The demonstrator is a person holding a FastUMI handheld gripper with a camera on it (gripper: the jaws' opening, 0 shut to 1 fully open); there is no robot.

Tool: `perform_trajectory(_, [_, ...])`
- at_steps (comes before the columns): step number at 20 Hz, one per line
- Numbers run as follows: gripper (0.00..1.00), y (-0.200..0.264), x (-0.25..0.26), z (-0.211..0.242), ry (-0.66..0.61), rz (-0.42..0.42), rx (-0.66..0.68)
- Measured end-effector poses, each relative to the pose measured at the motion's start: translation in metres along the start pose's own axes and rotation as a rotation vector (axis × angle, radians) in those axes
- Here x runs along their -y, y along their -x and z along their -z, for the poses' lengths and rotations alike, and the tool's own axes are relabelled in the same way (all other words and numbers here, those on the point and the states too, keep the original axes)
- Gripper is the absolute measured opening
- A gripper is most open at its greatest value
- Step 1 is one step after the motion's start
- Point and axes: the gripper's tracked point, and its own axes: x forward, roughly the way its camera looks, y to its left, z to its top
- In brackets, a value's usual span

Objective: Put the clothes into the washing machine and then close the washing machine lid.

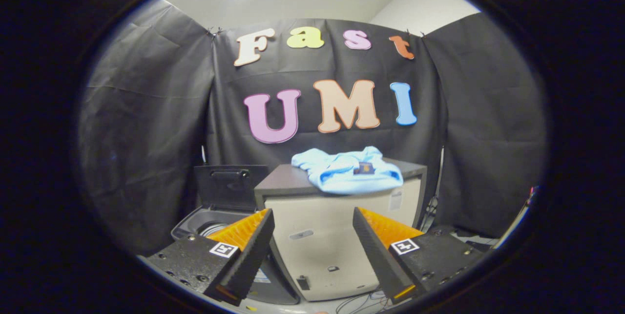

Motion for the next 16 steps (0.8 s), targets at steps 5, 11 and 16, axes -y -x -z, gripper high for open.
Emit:
perform_trajectory(5, [0.98, -0.036, 0.019, -0.044, -0.057, 0.034, 0.006])
perform_trajectory(11, [0.96, -0.1, 0.029, -0.067, 0.031, 0.006, -0.072])
perform_trajectory(16, [0.96, -0.175, 0.051, -0.063, 0.211, 0.086, -0.147])
